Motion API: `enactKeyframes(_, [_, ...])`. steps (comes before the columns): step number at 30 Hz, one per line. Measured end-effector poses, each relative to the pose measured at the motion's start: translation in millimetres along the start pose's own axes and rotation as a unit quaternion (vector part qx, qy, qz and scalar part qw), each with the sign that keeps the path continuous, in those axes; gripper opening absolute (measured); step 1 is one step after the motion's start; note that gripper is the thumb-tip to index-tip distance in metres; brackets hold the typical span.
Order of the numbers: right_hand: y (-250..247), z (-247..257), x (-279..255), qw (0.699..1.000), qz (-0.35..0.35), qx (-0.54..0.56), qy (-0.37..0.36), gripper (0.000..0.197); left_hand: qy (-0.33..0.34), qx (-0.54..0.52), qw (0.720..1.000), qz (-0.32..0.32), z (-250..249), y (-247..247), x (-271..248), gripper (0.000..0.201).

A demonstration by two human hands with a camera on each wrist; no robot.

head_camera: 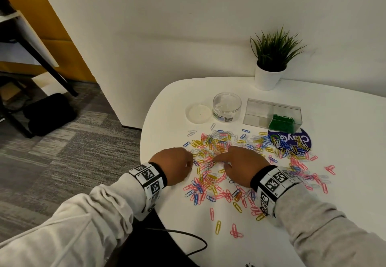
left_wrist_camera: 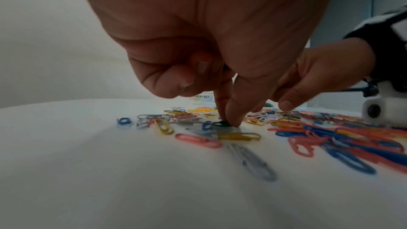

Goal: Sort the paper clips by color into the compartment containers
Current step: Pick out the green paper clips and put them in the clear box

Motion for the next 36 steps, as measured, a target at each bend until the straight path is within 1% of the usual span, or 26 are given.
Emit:
enactKeyframes(2, [0, -4, -1, 1.000, -0.009, -0.013, 0.007, 0.042, -0.015, -0.043, 0.999, 0.002, 4, -1, 1, 0.019])
enactKeyframes(4, [-3, -7, -1, 0.999, -0.046, -0.012, 0.010, 0.039, -0.060, -0.131, 0.990, 0.000, 11, -5, 3, 0.016])
enactKeyframes(6, [-3, -6, -1, 0.999, -0.049, -0.005, -0.001, 0.040, -0.102, -0.212, 0.972, -0.001, 19, -9, 5, 0.016])
enactKeyframes(7, [-1, -5, 0, 0.999, -0.033, -0.004, -0.009, 0.041, -0.130, -0.269, 0.954, 0.004, 23, -11, 6, 0.016])
enactKeyframes(8, [0, -3, 0, 1.000, -0.015, -0.006, -0.016, 0.043, -0.161, -0.347, 0.924, 0.015, 26, -12, 5, 0.016])
enactKeyframes(10, [2, -3, 1, 1.000, 0.004, -0.017, -0.019, 0.044, -0.207, -0.506, 0.836, 0.040, 27, -14, 2, 0.017])
enactKeyframes(11, [2, -4, 1, 1.000, -0.001, -0.021, -0.016, 0.044, -0.216, -0.564, 0.795, 0.048, 27, -16, 0, 0.017])
enactKeyframes(12, [1, -5, 2, 1.000, -0.011, -0.023, -0.013, 0.043, -0.220, -0.604, 0.765, 0.051, 26, -17, -1, 0.016])
enactKeyframes(13, [0, -6, 2, 0.999, -0.025, -0.021, -0.013, 0.041, -0.219, -0.628, 0.745, 0.051, 26, -17, -3, 0.014])
enactKeyframes(15, [-1, -6, 3, 0.999, -0.044, -0.018, -0.016, 0.038, -0.216, -0.651, 0.726, 0.046, 26, -17, -4, 0.009])
enactKeyframes(16, [-1, -6, 4, 0.999, -0.047, -0.018, -0.017, 0.037, -0.217, -0.659, 0.719, 0.044, 26, -16, -4, 0.010])
enactKeyframes(18, [0, -6, 6, 0.998, -0.048, -0.019, -0.019, 0.033, -0.223, -0.669, 0.707, 0.048, 25, -15, -2, 0.018])
enactKeyframes(21, [-1, -5, 9, 0.998, -0.053, -0.020, -0.028, 0.027, -0.231, -0.675, 0.699, 0.057, 21, -17, 1, 0.028])
enactKeyframes(22, [-2, -4, 11, 0.998, -0.053, -0.019, -0.028, 0.025, -0.232, -0.672, 0.701, 0.057, 19, -17, 2, 0.027])
enactKeyframes(23, [-3, -3, 12, 0.998, -0.049, -0.017, -0.026, 0.024, -0.231, -0.660, 0.713, 0.054, 17, -18, 4, 0.023])
enactKeyframes(24, [-4, -1, 14, 0.999, -0.044, -0.016, -0.023, 0.022, -0.219, -0.624, 0.748, 0.047, 15, -18, 6, 0.016])
enactKeyframes(25, [-3, 0, 16, 0.999, -0.040, -0.016, -0.021, 0.020, -0.196, -0.551, 0.811, 0.033, 12, -19, 7, 0.009])
enactKeyframes(26, [-3, 1, 18, 0.999, -0.038, -0.016, -0.020, 0.018, -0.157, -0.445, 0.881, 0.016, 8, -20, 9, 0.005])
enactKeyframes(27, [-2, 3, 20, 0.999, -0.039, -0.014, -0.020, 0.015, -0.102, -0.334, 0.937, 0.003, 3, -21, 10, 0.006])
enactKeyframes(28, [-1, 5, 21, 0.999, -0.038, -0.011, -0.020, 0.013, -0.048, -0.244, 0.969, 0.001, -4, -21, 10, 0.010])
enactKeyframes(29, [-1, 6, 22, 0.999, -0.038, -0.007, -0.019, 0.012, -0.004, -0.174, 0.985, 0.012, -12, -21, 9, 0.016])
enactKeyframes(30, [-1, 7, 23, 0.999, -0.036, -0.003, -0.018, 0.011, 0.033, -0.119, 0.992, 0.028, -18, -20, 9, 0.022])
enactKeyframes(32, [-3, 7, 23, 0.999, -0.042, 0.015, -0.019, 0.012, 0.076, -0.041, 0.995, 0.043, -26, -19, 10, 0.029])
enactKeyframes(34, [-7, 3, 20, 0.996, -0.064, 0.059, -0.016, 0.010, 0.070, -0.010, 0.997, 0.026, -23, -22, 10, 0.032])
enactKeyframes(36, [-14, -4, 16, 0.987, -0.092, 0.130, 0.007, 0.008, 0.050, -0.006, 0.999, 0.009, -15, -25, 10, 0.031])
Point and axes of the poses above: each hand's wrist, its own x-axis towards the middle knuckle, its own y-axis out of the palm, z = x × y, the point moved 1 cm from there along x, towards the middle knuckle, and after that the axes turned 5 degrees about -z, right-handed, at the moved point
